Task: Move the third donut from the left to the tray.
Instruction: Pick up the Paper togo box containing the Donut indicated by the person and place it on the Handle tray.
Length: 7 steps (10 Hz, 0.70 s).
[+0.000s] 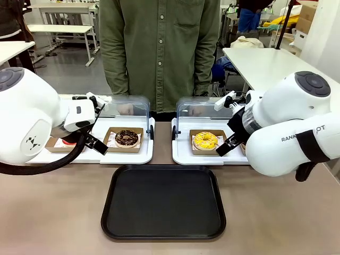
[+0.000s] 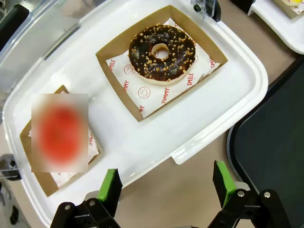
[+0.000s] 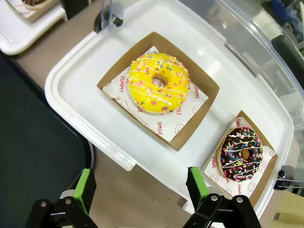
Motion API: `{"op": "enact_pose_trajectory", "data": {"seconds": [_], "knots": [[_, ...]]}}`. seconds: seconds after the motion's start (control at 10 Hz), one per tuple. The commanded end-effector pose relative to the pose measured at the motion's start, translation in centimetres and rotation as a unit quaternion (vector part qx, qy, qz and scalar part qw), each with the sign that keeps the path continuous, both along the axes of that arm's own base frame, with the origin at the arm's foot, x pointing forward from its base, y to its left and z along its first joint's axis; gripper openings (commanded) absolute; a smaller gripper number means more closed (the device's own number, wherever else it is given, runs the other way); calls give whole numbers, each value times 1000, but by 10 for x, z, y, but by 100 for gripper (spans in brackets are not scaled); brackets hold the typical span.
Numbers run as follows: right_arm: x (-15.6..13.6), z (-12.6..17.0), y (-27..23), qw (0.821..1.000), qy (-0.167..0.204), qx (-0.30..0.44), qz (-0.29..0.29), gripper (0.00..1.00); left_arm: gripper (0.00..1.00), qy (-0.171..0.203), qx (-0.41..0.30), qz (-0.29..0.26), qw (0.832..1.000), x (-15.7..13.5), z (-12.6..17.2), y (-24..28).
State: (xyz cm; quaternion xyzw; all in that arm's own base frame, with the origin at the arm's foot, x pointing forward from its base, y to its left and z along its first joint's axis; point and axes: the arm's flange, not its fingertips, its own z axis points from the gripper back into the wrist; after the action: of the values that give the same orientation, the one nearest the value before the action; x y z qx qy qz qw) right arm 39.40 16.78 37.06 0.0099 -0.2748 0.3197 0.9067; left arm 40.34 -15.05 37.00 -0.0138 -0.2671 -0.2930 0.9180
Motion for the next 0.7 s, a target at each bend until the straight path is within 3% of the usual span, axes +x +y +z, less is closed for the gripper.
{"op": "enact_pose_trajectory", "data": {"seconds": [0.0,0.3,0.6], "knots": [[-2,29,-4,1000,-7,15,4,100,100,1,-23,-9,1000,2,23,11],[-25,109,-66,996,-15,84,22,100,100,23,-78,-65,995,3,95,67],[-33,148,-156,989,-20,128,70,100,100,24,-131,-167,977,-1,124,148]]}}
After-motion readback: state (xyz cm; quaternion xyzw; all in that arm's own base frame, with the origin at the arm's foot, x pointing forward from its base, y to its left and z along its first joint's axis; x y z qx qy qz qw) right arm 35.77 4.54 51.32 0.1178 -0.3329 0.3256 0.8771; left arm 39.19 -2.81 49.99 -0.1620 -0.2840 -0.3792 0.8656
